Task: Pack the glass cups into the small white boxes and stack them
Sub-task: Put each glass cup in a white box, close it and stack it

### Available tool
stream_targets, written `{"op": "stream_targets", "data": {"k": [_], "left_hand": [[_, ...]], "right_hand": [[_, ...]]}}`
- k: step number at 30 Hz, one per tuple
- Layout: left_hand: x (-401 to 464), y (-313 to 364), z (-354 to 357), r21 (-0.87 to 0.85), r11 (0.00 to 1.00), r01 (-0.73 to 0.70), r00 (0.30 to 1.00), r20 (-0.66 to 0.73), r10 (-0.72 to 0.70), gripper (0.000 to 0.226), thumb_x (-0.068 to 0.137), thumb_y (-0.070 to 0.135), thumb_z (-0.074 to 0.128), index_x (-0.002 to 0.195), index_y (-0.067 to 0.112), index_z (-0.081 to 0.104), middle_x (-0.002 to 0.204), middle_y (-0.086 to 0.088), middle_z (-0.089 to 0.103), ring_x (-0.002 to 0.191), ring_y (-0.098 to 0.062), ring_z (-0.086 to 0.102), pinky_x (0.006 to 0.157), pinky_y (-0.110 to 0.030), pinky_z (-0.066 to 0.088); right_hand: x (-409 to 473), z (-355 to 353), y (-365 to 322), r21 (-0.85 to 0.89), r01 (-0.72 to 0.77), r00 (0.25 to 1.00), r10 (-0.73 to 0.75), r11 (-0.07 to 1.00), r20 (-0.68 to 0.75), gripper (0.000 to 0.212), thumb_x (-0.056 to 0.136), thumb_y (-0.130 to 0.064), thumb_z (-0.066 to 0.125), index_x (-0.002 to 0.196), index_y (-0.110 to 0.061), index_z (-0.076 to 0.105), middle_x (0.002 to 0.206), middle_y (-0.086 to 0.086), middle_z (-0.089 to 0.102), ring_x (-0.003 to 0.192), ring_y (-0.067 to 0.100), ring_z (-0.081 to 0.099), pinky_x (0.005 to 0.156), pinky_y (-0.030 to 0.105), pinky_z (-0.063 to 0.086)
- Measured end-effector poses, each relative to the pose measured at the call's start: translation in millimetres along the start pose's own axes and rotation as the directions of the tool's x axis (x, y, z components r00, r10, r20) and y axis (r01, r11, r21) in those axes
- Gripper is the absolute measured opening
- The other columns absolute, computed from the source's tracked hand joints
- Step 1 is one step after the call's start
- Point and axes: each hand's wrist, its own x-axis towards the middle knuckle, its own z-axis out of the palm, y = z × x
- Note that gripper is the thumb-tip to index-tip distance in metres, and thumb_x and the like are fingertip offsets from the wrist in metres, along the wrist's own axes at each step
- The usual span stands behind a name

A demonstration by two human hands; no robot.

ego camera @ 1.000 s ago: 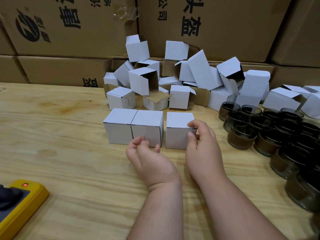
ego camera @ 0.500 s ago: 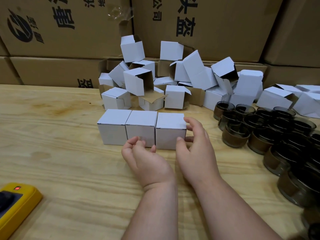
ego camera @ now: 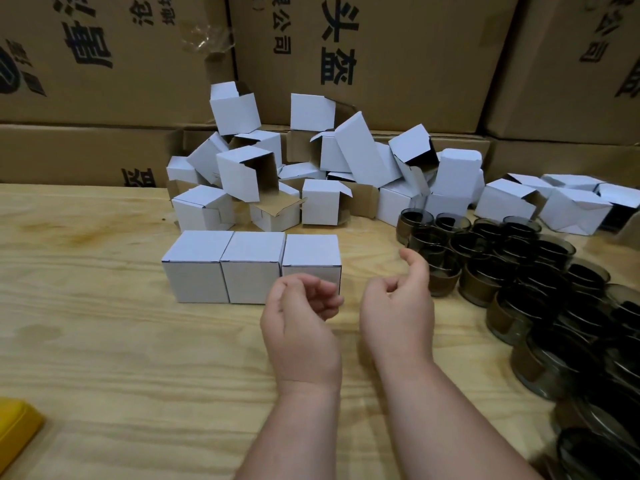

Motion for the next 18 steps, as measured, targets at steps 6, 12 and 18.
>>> {"op": "stream_targets", "data": {"k": [6,12,18], "left_hand": [[-1,0,-1,0.071,0.997,0.036,0.999,0.033,-0.039,0.027,0.085,0.021,0.048,0.062,0.026,0.061,0.060,-0.002,0.057,0.048,-0.016,0.046,0.044,-0.024,0.038],[-4,1,-1,0.133,0.991,0.014,0.998,0.051,-0.021,0.022,0.080,0.032,0.049,0.063,0.027,0.062,0.057,-0.001,0.052,0.053,-0.015,0.044,0.050,-0.029,0.032],[-2,3,1,0.043,0.999,0.013,1.000,0.011,-0.013,0.026,0.080,0.033,0.050,0.059,0.026,0.063,0.052,-0.003,0.050,0.048,-0.013,0.040,0.049,-0.028,0.028]], "right_hand": [[11,15,-12,0.099,-0.102,0.995,0.104,0.990,-0.011,0.027,0.089,-0.018,0.051,0.114,-0.029,0.054,0.064,-0.010,0.058,0.066,0.014,0.059,0.058,0.031,0.040],[59,34,-90,0.146,0.073,0.997,-0.074,0.987,0.002,0.014,0.091,-0.019,0.052,0.096,-0.031,0.054,0.076,-0.014,0.058,0.067,0.002,0.056,0.054,0.024,0.035],[94,81,-145,-0.116,0.156,0.804,-0.058,0.981,0.592,0.023,0.099,-0.018,0.049,0.113,-0.019,0.068,0.105,-0.002,0.066,0.095,0.019,0.061,0.066,0.028,0.048]]}}
